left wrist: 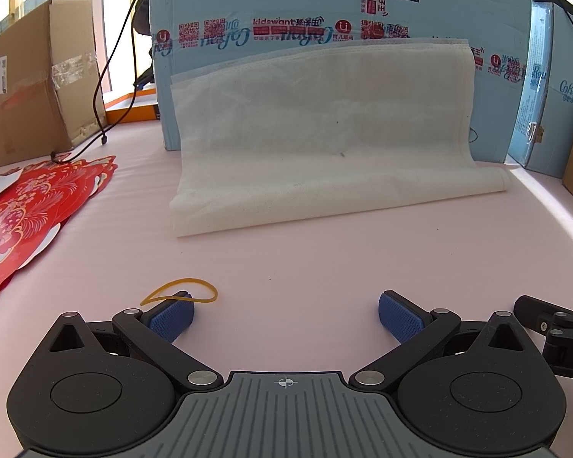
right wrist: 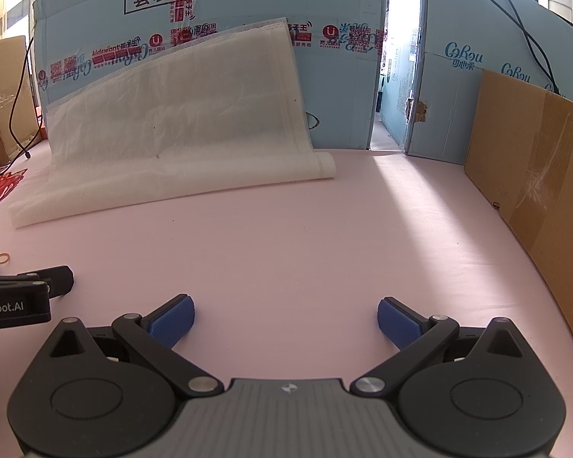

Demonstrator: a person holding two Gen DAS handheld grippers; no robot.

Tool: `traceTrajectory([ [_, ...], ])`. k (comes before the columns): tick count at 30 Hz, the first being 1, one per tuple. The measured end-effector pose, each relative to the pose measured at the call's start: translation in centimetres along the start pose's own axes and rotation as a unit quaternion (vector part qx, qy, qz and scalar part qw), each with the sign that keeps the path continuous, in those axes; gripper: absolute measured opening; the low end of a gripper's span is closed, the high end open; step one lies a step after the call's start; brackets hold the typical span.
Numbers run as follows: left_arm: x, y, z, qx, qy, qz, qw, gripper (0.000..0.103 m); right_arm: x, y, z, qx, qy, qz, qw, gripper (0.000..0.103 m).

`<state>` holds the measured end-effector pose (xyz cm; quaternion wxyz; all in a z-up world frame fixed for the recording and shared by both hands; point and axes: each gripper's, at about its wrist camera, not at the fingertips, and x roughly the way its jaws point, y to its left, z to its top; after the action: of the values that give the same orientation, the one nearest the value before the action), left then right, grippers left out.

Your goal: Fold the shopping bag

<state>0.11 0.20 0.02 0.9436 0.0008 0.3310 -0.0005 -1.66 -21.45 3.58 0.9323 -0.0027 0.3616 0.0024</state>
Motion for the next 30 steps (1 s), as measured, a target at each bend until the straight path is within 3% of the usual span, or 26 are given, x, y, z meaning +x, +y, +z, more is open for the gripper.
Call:
traceTrajectory([
  [19,0.0,-0.1,0.1,0.005,0.006,0.001,1.0,0.103,0.2,0.1,0.0,0.0,0.002,-0.001,1.0,0.103],
  [23,-0.1,0.3,0.6,0.008,0.013,-0.01,0.9998,0.103,0.2,0.2,-0.1,0.001,0.004,-0.001,1.0,0.103],
  [30,-2.3,2.5,2.1,0.01,-0.01,-0.044,0.9989,0.103,-0.6,0.1,0.6,-0.021,0.004,0.009,1.0,0.103],
])
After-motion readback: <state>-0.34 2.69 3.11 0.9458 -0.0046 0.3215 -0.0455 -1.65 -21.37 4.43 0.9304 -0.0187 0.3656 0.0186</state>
